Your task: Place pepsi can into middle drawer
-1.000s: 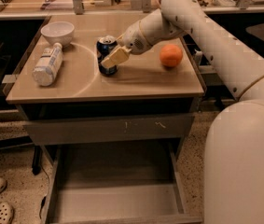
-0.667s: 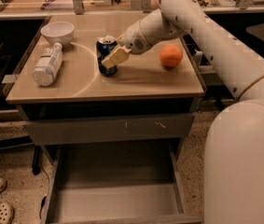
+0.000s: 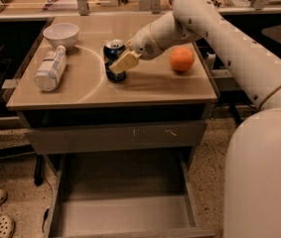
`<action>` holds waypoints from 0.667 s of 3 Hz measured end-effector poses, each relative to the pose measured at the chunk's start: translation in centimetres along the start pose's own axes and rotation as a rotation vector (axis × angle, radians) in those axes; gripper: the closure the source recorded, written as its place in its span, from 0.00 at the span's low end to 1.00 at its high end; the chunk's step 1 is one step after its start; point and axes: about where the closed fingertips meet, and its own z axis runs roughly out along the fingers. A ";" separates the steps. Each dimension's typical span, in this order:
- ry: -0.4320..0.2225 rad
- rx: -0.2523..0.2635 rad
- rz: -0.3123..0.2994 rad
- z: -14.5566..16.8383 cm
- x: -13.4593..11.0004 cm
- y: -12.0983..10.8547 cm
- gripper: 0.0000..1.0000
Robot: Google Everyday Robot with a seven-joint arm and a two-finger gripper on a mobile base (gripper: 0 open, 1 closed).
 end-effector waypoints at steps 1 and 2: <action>-0.011 0.043 0.047 -1.6 0.5 2.0 1.00; -0.016 0.076 0.116 -2.6 2.3 5.0 1.00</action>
Offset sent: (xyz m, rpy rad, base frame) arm -0.0958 -0.0491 -0.0207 0.0306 0.0957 -0.2197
